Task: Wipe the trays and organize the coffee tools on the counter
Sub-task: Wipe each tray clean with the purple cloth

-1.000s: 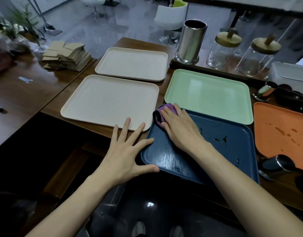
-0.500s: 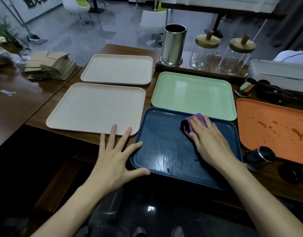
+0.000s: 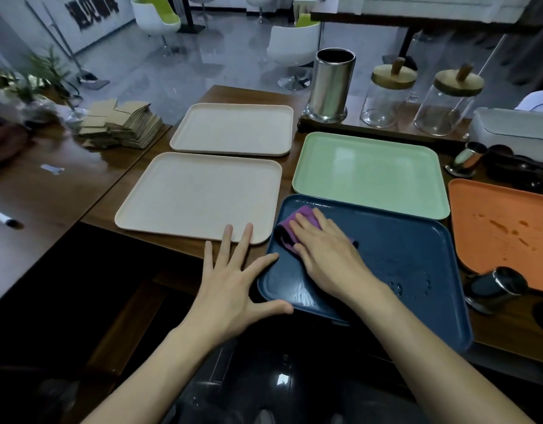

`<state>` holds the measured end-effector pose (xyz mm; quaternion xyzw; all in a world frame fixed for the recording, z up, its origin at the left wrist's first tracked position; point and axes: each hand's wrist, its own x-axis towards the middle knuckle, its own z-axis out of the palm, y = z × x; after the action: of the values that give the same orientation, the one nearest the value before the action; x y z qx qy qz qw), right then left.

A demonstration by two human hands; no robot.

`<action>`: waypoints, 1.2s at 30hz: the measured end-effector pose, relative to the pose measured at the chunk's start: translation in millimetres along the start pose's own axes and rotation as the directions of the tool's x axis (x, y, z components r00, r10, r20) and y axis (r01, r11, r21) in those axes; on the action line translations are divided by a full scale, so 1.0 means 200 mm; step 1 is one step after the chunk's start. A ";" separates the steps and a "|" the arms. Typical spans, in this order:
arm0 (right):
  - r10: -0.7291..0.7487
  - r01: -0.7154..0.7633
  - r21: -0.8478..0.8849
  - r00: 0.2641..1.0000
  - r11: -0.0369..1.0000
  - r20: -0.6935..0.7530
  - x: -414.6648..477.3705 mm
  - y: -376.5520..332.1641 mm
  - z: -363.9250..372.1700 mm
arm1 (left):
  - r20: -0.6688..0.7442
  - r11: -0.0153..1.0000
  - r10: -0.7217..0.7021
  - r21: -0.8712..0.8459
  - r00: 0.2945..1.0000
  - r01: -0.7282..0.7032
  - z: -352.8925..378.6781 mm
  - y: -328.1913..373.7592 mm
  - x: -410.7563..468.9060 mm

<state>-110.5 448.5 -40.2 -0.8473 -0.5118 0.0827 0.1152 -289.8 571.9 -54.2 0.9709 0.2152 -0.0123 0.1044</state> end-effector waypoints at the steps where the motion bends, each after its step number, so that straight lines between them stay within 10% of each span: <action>1: -0.019 0.019 -0.004 1.000 1.000 0.013 0.00 -0.02 0.00 | -0.020 1.000 -0.011 -0.014 1.000 0.011 0.01 0.00 0.00; 15: -0.321 0.301 0.139 0.933 0.943 0.160 -0.24 -0.06 -0.04 | -0.054 1.000 0.001 0.011 0.999 0.000 0.01 0.01 -0.01; 36: -0.154 0.133 0.131 0.974 0.982 0.168 -0.59 0.22 -0.07 | 0.014 1.000 -0.019 -0.022 1.000 0.019 0.01 0.00 -0.01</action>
<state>-123.8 323.1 -36.9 -0.7888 -0.5743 0.1798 0.1253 -291.3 571.7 -55.7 0.9675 0.2240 -0.0176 0.1162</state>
